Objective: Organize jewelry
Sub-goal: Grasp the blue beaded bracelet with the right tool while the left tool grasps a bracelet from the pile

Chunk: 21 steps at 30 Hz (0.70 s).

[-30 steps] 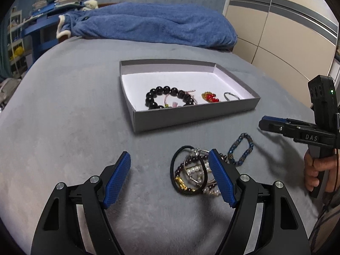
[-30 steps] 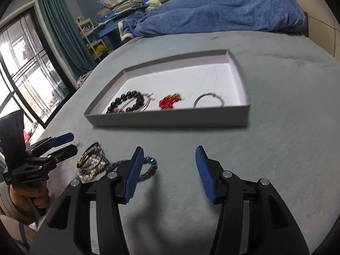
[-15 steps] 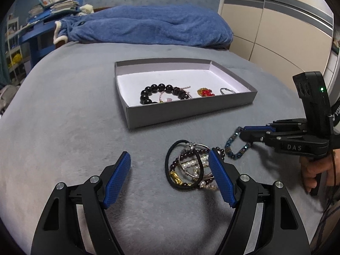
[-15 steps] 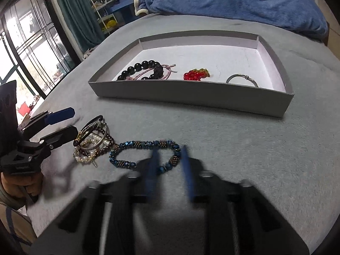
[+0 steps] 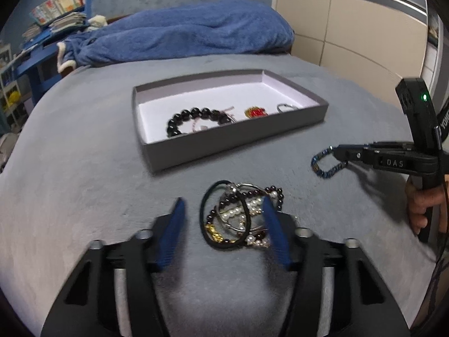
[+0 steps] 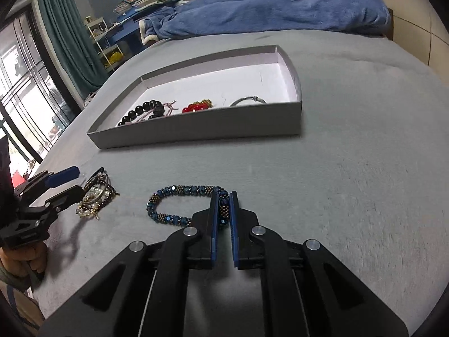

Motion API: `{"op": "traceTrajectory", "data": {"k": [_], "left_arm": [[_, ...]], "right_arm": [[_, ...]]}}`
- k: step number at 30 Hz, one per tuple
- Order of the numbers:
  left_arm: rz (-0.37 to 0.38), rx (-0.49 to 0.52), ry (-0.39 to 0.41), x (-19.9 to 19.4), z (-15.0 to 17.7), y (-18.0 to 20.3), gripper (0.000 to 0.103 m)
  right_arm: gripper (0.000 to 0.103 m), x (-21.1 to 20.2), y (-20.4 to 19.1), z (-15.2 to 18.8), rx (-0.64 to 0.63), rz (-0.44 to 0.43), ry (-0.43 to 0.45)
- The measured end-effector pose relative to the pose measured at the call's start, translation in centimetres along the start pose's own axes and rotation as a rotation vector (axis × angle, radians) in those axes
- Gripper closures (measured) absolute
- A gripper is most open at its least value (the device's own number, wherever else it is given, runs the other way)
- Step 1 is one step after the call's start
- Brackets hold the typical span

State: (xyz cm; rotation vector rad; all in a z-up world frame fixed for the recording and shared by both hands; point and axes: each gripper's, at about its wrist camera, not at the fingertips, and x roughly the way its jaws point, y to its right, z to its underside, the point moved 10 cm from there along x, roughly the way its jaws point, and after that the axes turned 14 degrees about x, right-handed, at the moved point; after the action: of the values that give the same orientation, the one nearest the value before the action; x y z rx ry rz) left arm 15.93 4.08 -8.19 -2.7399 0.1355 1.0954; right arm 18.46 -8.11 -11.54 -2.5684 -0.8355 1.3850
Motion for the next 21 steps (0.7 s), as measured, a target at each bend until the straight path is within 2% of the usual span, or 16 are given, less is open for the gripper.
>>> {"op": "traceTrajectory", "data": {"k": [4,6,11,12,21], "left_arm": [[-0.003,0.053,-0.022,0.5,0.0,1.0,0.069],[-0.016,0.069,-0.037,0.7,0.1,1.2,0.072],[-0.015,0.032,-0.044,0.8,0.4,0.4,0.084],[-0.018,0.021,-0.038,0.6,0.5,0.2,0.092],[0.027,-0.103,0.081,-1.5,0.1,-1.4,0.095]], "right_arm": [[0.095,0.4,-0.2,0.3,-0.016,0.005,-0.012],[0.095,0.4,-0.2,0.3,-0.011,0.002,-0.014],[0.095,0.5,-0.1,0.4,-0.014,0.009,-0.018],[0.095,0.5,-0.1,0.4,-0.013,0.007,-0.018],[0.094,0.5,-0.2,0.4,-0.01,0.003,-0.021]]}}
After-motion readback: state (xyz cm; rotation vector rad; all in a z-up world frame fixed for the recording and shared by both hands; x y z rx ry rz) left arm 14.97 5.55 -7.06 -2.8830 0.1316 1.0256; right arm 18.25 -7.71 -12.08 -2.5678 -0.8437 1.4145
